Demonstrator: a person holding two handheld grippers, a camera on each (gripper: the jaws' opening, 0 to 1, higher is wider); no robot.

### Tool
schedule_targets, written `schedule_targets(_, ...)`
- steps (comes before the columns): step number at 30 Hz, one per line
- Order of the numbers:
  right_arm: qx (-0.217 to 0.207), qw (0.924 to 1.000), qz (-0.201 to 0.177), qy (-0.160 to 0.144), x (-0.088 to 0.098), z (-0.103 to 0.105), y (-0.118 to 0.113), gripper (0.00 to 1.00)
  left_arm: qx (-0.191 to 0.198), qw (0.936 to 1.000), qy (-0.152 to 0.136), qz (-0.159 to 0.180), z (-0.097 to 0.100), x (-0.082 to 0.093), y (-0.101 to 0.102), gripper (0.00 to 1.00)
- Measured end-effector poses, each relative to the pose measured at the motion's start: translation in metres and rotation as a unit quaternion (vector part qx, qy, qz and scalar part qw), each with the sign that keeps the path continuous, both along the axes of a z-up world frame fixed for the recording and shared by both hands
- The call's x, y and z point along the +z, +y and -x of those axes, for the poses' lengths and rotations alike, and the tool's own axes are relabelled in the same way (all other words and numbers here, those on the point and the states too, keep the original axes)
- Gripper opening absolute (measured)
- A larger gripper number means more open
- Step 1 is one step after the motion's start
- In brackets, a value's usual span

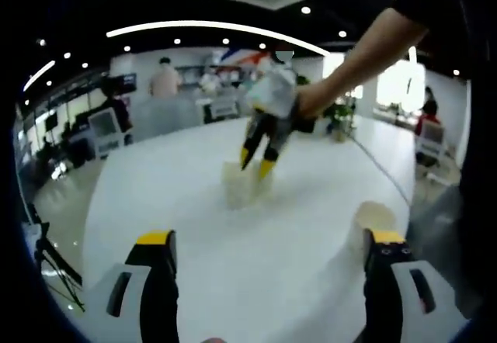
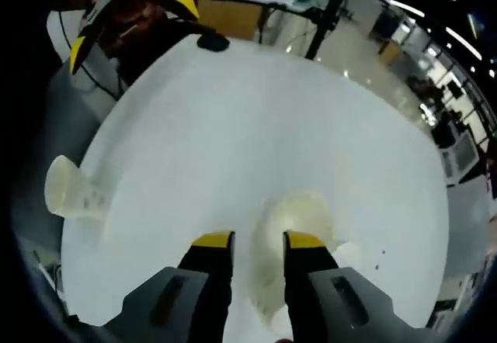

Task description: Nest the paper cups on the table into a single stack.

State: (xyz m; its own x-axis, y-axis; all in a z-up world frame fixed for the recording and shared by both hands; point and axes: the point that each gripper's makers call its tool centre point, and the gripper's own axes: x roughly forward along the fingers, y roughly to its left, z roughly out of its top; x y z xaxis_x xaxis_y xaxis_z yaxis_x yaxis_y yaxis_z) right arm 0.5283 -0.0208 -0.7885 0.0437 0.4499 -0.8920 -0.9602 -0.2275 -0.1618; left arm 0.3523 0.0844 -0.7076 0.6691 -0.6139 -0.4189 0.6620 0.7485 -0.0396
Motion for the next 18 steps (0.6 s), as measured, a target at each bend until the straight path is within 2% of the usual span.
schedule_targets(6, 0.010, 0.9999, 0.012, -0.003, -0.008, -0.002, 0.004, 0.14, 0.001, 1.0000, 0.006, 0.008, 0.002, -0.001, -0.003, 0.99)
schedule_targets(14, 0.023, 0.9995, 0.023, 0.000, -0.009, 0.006, 0.006, 0.07, 0.003, 0.9998, 0.015, 0.015, 0.006, -0.004, -0.006, 0.99)
schedule_targets(18, 0.039, 0.9988, 0.029, -0.005, -0.011, 0.007, 0.004, 0.00, 0.005, 0.9998, 0.013, 0.015, 0.006, -0.003, -0.006, 0.99)
